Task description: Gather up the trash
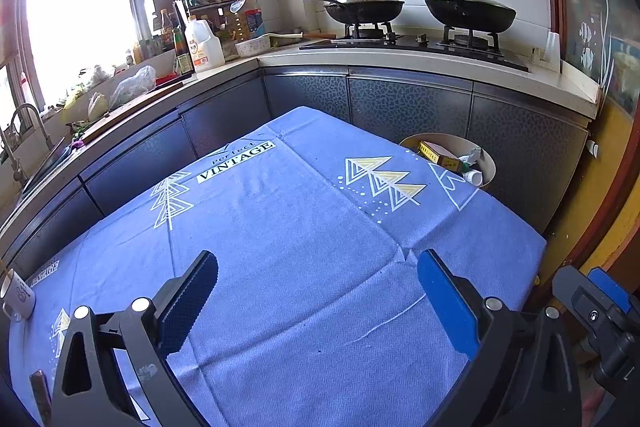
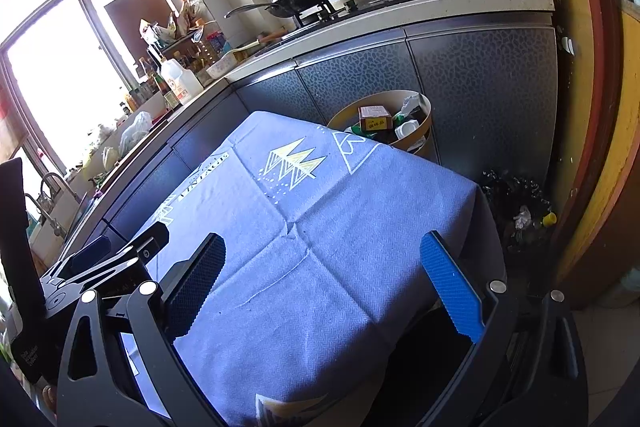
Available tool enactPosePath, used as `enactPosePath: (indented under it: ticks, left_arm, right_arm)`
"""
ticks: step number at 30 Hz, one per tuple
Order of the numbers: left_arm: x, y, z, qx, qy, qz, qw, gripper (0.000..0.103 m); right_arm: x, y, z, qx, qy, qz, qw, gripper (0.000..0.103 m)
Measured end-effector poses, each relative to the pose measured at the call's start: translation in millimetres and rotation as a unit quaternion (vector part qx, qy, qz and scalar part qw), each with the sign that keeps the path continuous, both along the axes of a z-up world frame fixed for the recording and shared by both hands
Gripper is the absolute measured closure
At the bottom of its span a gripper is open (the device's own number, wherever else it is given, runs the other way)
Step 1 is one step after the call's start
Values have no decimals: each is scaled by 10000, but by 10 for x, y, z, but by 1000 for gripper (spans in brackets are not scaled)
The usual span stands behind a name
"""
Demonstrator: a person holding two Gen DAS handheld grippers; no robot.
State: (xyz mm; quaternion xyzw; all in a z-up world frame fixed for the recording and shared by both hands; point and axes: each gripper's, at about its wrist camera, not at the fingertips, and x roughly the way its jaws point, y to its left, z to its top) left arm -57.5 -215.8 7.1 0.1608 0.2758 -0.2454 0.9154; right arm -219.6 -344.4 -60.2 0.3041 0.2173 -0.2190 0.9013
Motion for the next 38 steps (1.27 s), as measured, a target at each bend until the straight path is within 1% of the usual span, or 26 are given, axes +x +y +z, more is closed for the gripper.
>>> enactPosePath:
  ticks: [17, 26, 32, 35, 38]
  left_arm:
    - [0, -4, -7, 27, 0, 2, 10000, 4]
    - [33, 8, -60, 46, 75, -27, 10000, 4]
    - [-9, 12, -54, 58, -25, -51, 10000, 4]
    - [-4, 23, -60, 34, 61, -85, 9999, 4]
    - [6, 16, -59, 38, 65, -88, 9999, 4]
  right_arm:
    - [1, 2, 1, 17, 3, -5, 10000, 6]
    - [19, -2, 4, 50, 32, -1, 10000, 6]
    - [23, -1, -24, 58, 42, 19, 10000, 6]
    - [22, 2, -32, 59, 49, 8, 10000, 6]
    - [25, -1, -45, 85, 58, 6, 9999, 6]
